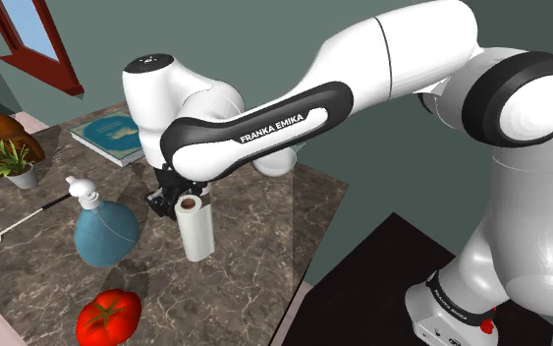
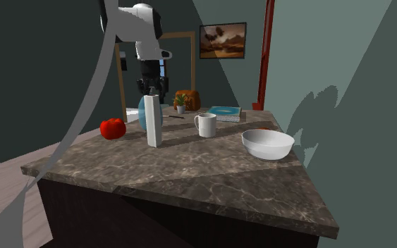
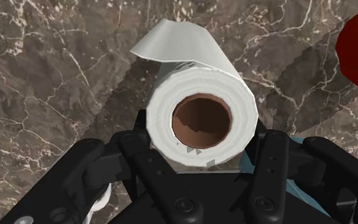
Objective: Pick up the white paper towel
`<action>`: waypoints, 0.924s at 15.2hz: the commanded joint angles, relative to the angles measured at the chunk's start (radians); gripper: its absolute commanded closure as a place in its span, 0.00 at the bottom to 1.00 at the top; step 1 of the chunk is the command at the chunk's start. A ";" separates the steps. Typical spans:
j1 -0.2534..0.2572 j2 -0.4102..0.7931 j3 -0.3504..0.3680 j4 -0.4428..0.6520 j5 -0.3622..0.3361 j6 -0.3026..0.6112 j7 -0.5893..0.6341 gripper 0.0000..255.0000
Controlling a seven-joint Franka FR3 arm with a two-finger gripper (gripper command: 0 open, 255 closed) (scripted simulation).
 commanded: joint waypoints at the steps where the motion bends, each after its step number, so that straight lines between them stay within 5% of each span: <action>1: 0.000 0.001 0.000 -0.002 -0.001 0.002 0.000 1.00; 14: -0.002 -0.024 0.006 0.031 0.012 -0.053 -0.010 1.00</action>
